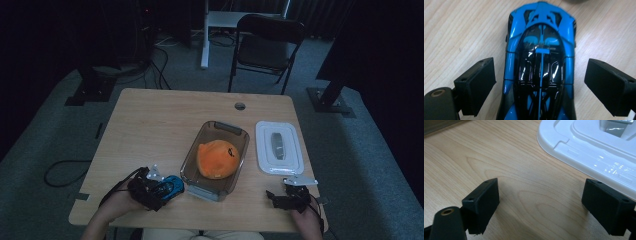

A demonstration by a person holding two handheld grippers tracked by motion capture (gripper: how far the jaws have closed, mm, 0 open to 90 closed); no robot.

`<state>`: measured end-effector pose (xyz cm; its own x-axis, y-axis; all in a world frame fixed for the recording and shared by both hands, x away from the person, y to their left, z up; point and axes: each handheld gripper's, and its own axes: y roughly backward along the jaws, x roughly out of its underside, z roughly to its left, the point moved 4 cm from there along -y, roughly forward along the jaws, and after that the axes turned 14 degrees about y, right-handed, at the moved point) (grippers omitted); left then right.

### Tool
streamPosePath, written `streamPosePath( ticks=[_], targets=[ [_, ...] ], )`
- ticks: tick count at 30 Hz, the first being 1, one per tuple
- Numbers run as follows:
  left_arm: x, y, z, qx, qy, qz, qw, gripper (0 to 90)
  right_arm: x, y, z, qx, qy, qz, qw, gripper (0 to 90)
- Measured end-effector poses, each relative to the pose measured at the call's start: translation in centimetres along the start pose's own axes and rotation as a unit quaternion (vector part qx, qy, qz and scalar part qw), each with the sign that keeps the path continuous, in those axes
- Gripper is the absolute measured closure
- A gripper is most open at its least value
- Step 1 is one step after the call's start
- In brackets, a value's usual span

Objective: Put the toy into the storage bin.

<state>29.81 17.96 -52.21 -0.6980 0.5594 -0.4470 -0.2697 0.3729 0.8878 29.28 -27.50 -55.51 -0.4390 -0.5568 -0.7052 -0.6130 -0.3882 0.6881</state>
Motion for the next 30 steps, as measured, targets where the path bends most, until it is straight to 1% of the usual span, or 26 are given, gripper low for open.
streamPosePath(
  ticks=[2,3,8,9,10,11,12,14,15,18,19,20,21,24,26,27,29,30],
  targets=[
    [0.1,-0.2,0.0,-0.002,-0.003,0.01,0.9999,10.8,0.0,0.0,0.0,0.0,0.0,0.0,1.0,14.1],
    [0.1,-0.4,0.1,-0.008,-0.004,0.01,0.9999,10.8,0.0,0.0,0.0,0.0,0.0,0.0,1.0,14.1],
    [-0.1,-0.7,0.2,-0.018,0.007,0.013,0.9997,10.8,0.0,0.0,0.0,0.0,0.0,-0.001,1.0,14.1],
    [-0.1,-0.8,0.2,-0.018,0.006,0.018,0.9997,10.8,0.0,0.0,0.0,0.0,0.0,0.0,1.0,14.0],
    [-0.1,-0.8,0.2,-0.018,0.006,0.018,0.9997,10.8,0.0,0.0,0.0,0.0,0.0,0.0,1.0,14.0],
    [-0.1,-0.9,0.2,-0.021,0.008,0.019,0.9996,15.2,0.0,0.0,0.0,0.001,0.0,0.0,1.0,14.0],
    [0.0,-1.0,0.1,-0.014,0.005,0.022,0.9996,15.7,0.0,0.0,0.0,0.001,0.0,0.0,1.0,14.0],
    [0.0,-1.2,0.1,-0.019,0.003,0.029,0.9994,16.0,0.0,0.0,0.0,0.001,0.0,0.0,1.0,14.0],
    [0.0,-1.2,0.1,-0.019,0.003,0.029,0.9994,16.8,0.0,0.0,0.0,0.001,-0.001,0.0,1.0,13.9],
    [-0.1,-1.3,0.2,-0.018,0.013,0.026,0.9994,17.9,0.0,-0.1,0.0,0.002,-0.001,0.0,1.0,13.9],
    [-0.1,-1.2,0.1,-0.015,0.01,0.025,0.9995,18.7,0.0,-0.1,0.0,0.002,-0.002,0.0,1.0,13.9],
    [-0.2,-1.1,-0.1,-0.01,0.006,0.022,0.9997,23.3,-0.1,-0.1,0.0,0.003,-0.002,0.0,1.0,13.9],
    [-0.2,-1.2,-0.1,-0.012,0.007,0.024,0.9996,25.8,-0.1,-0.1,0.1,0.004,-0.003,0.0,1.0,14.0],
    [-0.2,-1.2,-0.2,-0.015,0.003,0.028,0.9995,25.9,-0.2,-0.1,0.2,0.003,-0.001,-0.001,1.0,14.0],
    [-0.3,-1.1,-0.1,-0.012,0.004,0.03,0.9995,26.1,-0.3,-0.1,0.5,0.003,0.002,0.001,1.0,14.1],
    [-0.3,-1.1,-0.1,-0.009,0.006,0.029,0.9995,26.1,-0.6,-0.1,0.7,0.005,0.007,0.001,1.0,14.1],
    [-0.4,-1.1,0.1,-0.006,0.009,0.032,0.9994,26.3,-1.5,0.0,1.1,0.005,0.004,-0.014,0.9999,14.1],
    [-0.4,-1.1,0.1,-0.005,0.009,0.033,0.9994,26.4,-1.9,0.1,1.3,0.001,0.001,-0.026,0.9997,14.1]
  ],
)
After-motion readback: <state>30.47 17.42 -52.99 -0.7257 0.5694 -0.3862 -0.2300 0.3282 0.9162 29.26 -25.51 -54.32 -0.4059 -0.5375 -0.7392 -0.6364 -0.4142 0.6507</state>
